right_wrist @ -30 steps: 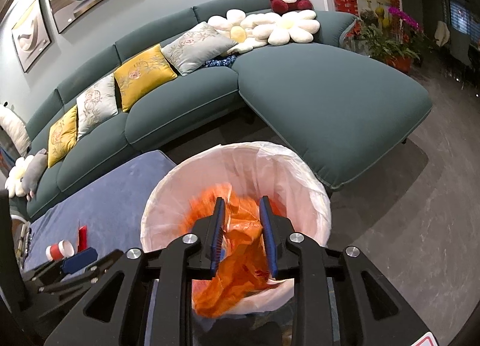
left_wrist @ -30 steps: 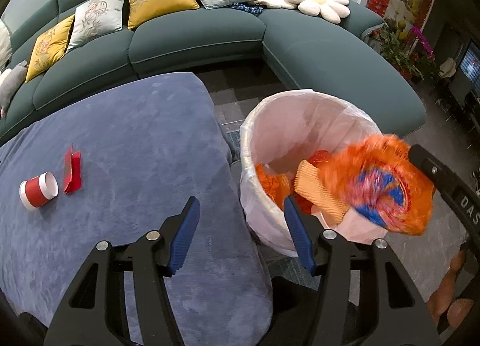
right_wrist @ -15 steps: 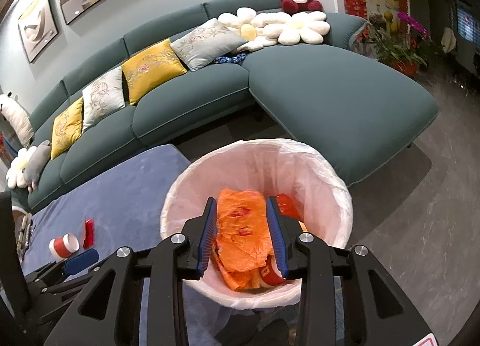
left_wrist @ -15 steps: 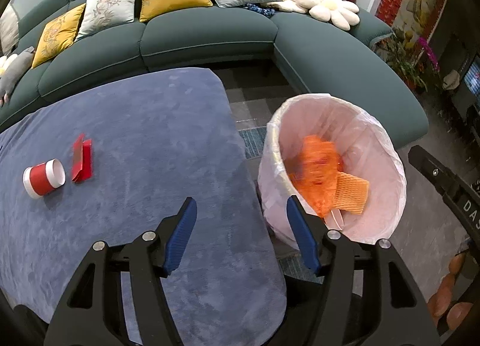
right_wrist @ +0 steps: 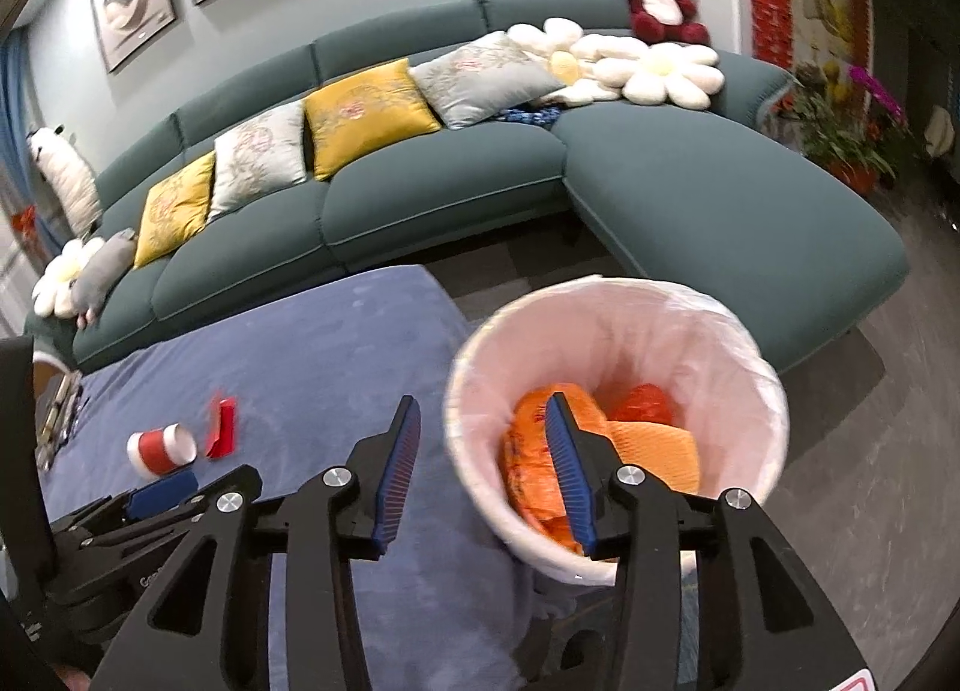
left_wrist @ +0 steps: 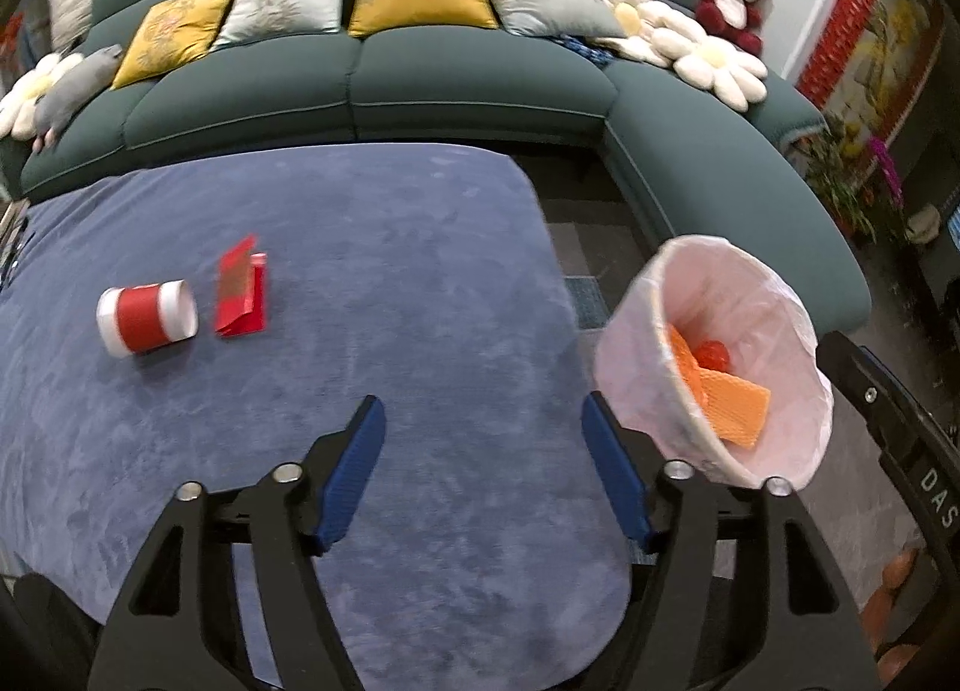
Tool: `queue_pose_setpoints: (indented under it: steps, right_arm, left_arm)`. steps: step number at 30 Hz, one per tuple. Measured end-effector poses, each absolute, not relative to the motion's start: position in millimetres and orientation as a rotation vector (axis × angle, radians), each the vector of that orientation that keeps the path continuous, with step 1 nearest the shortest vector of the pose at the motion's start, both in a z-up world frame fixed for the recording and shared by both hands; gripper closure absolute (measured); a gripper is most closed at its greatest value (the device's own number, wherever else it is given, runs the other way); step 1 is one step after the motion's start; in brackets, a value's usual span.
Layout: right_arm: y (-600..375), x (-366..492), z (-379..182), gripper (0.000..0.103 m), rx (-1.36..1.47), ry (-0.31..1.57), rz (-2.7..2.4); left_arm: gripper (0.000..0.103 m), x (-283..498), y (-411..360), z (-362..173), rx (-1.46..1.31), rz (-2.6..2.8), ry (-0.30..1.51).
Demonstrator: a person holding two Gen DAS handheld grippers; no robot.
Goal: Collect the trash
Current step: 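Move both open tools back to the red cup and red envelope on the table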
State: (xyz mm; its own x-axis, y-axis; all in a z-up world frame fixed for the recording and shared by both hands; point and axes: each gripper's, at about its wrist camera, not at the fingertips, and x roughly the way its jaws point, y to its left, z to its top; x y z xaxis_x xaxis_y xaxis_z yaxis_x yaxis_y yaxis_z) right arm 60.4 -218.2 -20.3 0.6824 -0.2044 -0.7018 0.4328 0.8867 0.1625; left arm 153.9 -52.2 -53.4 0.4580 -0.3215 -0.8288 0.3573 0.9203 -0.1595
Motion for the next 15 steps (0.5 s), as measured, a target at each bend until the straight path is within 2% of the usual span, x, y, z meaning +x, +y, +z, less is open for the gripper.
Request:
queue_pose_setpoints:
  steps: [15]
  right_arm:
    - [-121,112,-28,0.056,0.246,0.796,-0.239]
  left_arm:
    - [0.031,191,68,-64,-0.093,-0.247,1.033]
